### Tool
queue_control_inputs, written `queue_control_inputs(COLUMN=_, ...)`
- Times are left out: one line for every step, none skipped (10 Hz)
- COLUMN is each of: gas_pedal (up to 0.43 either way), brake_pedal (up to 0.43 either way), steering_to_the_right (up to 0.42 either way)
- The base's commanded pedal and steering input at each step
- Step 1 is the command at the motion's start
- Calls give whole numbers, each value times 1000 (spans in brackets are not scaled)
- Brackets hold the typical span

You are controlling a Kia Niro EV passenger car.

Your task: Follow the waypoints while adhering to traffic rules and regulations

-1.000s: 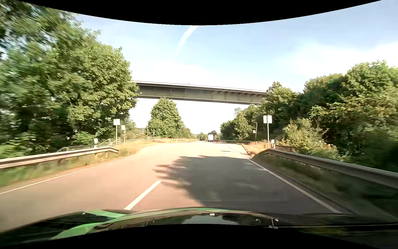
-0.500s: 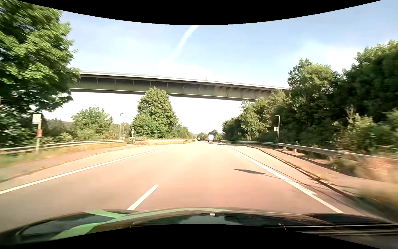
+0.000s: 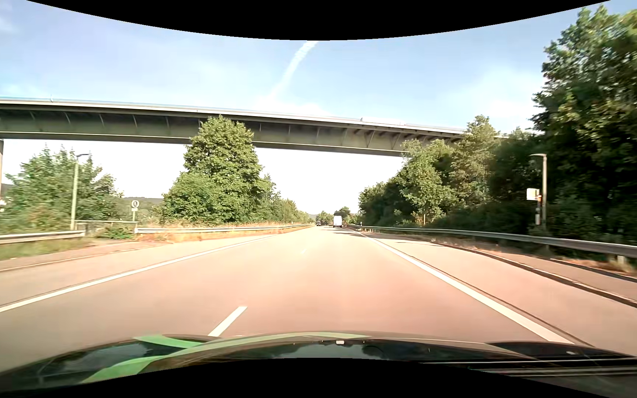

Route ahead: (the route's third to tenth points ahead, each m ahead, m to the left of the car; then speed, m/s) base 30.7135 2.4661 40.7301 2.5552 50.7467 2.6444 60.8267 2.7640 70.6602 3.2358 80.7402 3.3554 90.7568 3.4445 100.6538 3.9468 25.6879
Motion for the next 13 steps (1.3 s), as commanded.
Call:
queue_control_inputs(gas_pedal=331, brake_pedal=0, steering_to_the_right=-1)
queue_control_inputs(gas_pedal=319, brake_pedal=0, steering_to_the_right=-1)
queue_control_inputs(gas_pedal=280, brake_pedal=0, steering_to_the_right=-1)
queue_control_inputs(gas_pedal=268, brake_pedal=0, steering_to_the_right=-1)
queue_control_inputs(gas_pedal=268, brake_pedal=0, steering_to_the_right=-1)
queue_control_inputs(gas_pedal=268, brake_pedal=0, steering_to_the_right=-1)
queue_control_inputs(gas_pedal=268, brake_pedal=0, steering_to_the_right=-1)
queue_control_inputs(gas_pedal=260, brake_pedal=0, steering_to_the_right=-1)
queue_control_inputs(gas_pedal=240, brake_pedal=0, steering_to_the_right=-1)
queue_control_inputs(gas_pedal=209, brake_pedal=0, steering_to_the_right=-1)
queue_control_inputs(gas_pedal=197, brake_pedal=0, steering_to_the_right=-1)
queue_control_inputs(gas_pedal=197, brake_pedal=0, steering_to_the_right=-1)
queue_control_inputs(gas_pedal=197, brake_pedal=0, steering_to_the_right=-1)
